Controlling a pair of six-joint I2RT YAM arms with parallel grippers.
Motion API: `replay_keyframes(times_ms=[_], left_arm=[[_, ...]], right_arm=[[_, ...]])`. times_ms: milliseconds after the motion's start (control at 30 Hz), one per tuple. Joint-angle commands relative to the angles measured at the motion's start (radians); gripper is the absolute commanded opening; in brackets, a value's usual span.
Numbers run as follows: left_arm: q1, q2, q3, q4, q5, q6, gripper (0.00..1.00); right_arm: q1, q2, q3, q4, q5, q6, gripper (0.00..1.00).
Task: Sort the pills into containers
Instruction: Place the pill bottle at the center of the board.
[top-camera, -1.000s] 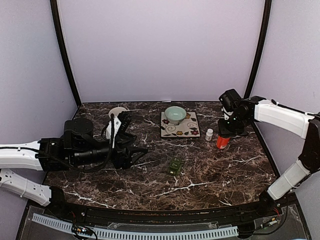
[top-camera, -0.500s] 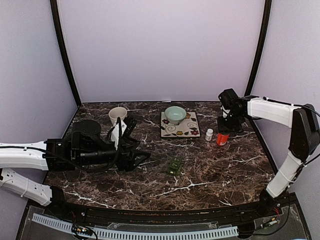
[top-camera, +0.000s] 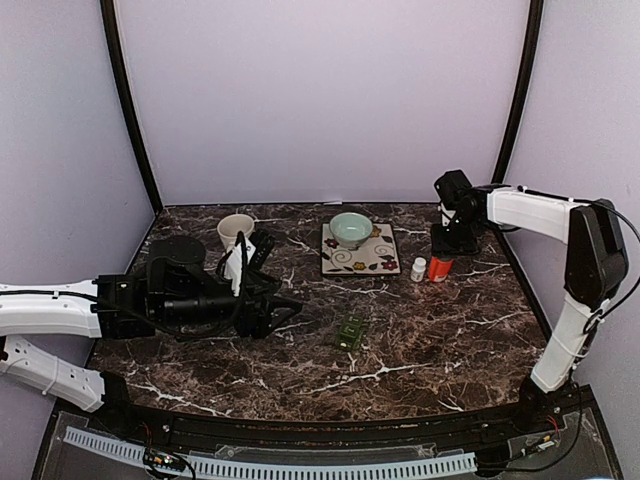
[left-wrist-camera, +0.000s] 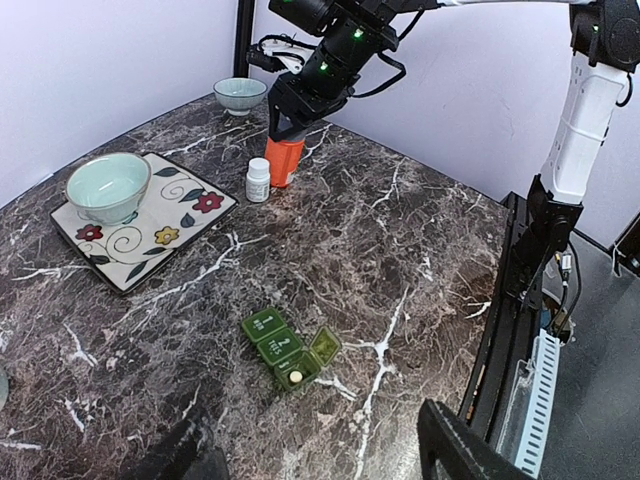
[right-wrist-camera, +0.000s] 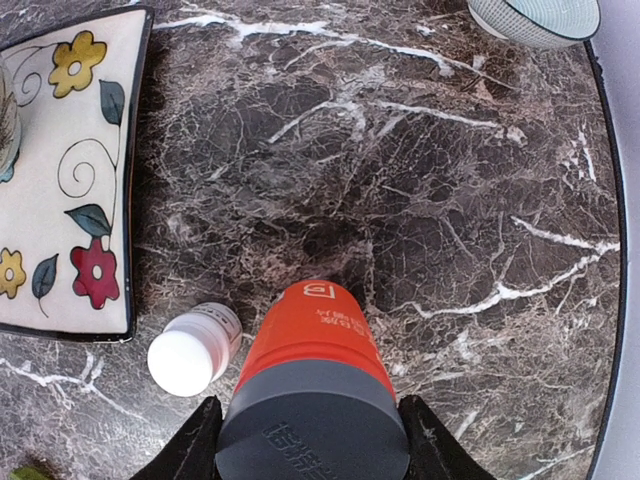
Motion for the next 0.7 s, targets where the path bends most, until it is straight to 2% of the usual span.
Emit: replay_keyframes(times_ms=[0,667], left_arm=[[0.013,0.000,-0.004,0.017,0.034,-0.011,0.70],[0.031,0.018,0.011,0.015,0.077,0.000,0.70]], right_arm=[[-0.012,0.015,0.052,-0.003,-0.008,-0.007,0.01],[-0.023,0.016,0.070,-0.085,-0.023,-0.007,0.02]])
